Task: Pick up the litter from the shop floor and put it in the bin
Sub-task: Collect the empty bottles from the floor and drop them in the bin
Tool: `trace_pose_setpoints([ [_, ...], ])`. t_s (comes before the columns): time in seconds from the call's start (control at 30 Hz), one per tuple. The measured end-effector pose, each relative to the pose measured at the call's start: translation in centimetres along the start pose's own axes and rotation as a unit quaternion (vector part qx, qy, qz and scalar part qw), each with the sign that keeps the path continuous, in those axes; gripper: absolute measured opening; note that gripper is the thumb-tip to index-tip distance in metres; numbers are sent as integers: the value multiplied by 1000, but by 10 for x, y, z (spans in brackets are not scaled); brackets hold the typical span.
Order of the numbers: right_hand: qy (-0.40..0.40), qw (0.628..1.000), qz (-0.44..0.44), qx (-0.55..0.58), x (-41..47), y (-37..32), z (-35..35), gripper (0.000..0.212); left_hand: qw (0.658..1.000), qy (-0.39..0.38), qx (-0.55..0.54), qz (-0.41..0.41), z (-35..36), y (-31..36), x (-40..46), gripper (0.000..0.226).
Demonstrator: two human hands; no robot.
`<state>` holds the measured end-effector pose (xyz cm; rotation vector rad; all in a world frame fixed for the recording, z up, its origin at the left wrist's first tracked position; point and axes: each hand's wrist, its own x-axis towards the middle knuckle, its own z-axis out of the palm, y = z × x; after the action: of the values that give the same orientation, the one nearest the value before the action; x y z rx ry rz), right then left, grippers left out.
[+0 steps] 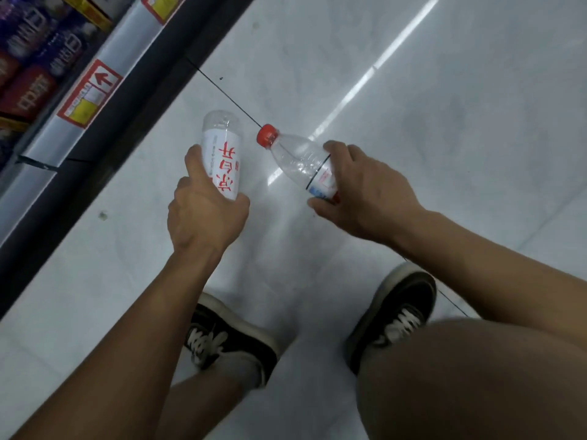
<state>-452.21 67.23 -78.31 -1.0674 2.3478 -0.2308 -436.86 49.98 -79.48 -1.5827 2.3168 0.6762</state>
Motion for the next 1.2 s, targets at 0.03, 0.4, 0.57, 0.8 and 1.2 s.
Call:
trace_pose_setpoints([
  [0.03,-7,1000,10,-7,-14,0,-18,78,1000,-5,1,10,-16,8,-14,93],
  [0.4,-19,994,102,22,-191,-78,-270,77,990,-50,30,129,-283,116,-183,87],
  [0.57,-18,986,151,60,-272,-146,-388,79,980,-90,49,174,-411,158,-259,92],
  [0.8,41,975,200,90,-335,-228,-524,75,979,-76,6,191,-573,180,-317,90],
  [1.2,97,983,134,82,-331,-348,-625,69,985,40,-89,139,-732,116,-331,85],
])
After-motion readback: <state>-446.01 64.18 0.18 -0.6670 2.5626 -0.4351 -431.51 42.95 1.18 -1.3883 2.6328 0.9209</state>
